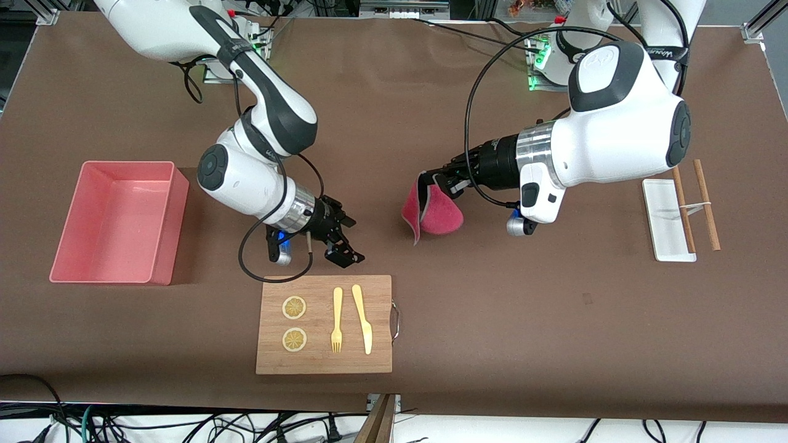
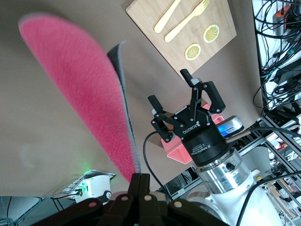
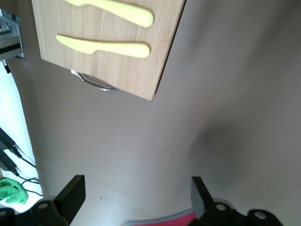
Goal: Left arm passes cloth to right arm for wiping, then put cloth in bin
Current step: 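Grasp the hanging cloth with the right gripper below the left gripper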
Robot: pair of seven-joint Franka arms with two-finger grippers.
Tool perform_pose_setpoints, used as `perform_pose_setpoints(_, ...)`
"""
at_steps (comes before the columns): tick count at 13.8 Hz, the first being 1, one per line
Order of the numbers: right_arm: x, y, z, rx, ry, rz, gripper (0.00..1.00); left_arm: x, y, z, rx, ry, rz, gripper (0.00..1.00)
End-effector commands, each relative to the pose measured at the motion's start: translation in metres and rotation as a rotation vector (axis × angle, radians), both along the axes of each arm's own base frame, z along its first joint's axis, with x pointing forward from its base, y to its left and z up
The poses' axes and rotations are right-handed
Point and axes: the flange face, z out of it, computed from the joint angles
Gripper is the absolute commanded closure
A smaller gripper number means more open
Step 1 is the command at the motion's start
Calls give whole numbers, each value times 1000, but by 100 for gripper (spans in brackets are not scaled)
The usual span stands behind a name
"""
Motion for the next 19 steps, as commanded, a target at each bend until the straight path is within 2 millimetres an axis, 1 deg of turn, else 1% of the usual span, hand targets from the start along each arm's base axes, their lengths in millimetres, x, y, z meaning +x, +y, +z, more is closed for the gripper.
perform_pose_setpoints(1,-5,14,2,32,11,-20,1,2,-16,8,-43,-6,34,100)
perform_pose_setpoints(3,-15,30,4,44,20,-3,1,3,-27,6,-73,-15,58,100)
perform_pose_setpoints(5,-19,37,6,52,34,-10,1,2,-38,5,-89,-27,73,100)
perform_pose_setpoints(8,-30,51,7,62,51,14,1,3,-37,3,-87,-26,74,100)
perform_pose_setpoints(9,-34,55,6,62,56,16,3,3,-36,2,-86,-25,75,100)
perform_pose_setpoints(10,-36,58,5,60,57,24,26,3,-36,3,-87,-26,75,100)
perform_pose_setpoints(11,-38,59,4,58,55,34,57,3,-36,3,-87,-26,75,100)
perform_pose_setpoints(12,-38,59,4,56,48,44,79,4,-35,2,-86,-25,77,100)
perform_pose_setpoints(13,-36,57,5,56,43,44,94,4,-34,2,-87,-27,77,100)
perform_pose_setpoints(15,-32,51,8,56,38,34,100,5,-34,1,-85,-25,77,100)
perform_pose_setpoints(17,-24,41,14,58,28,18,100,5,-34,1,-86,-27,75,100)
perform_pose_setpoints(19,-22,38,18,58,19,14,100,6,-32,1,-86,-29,76,100)
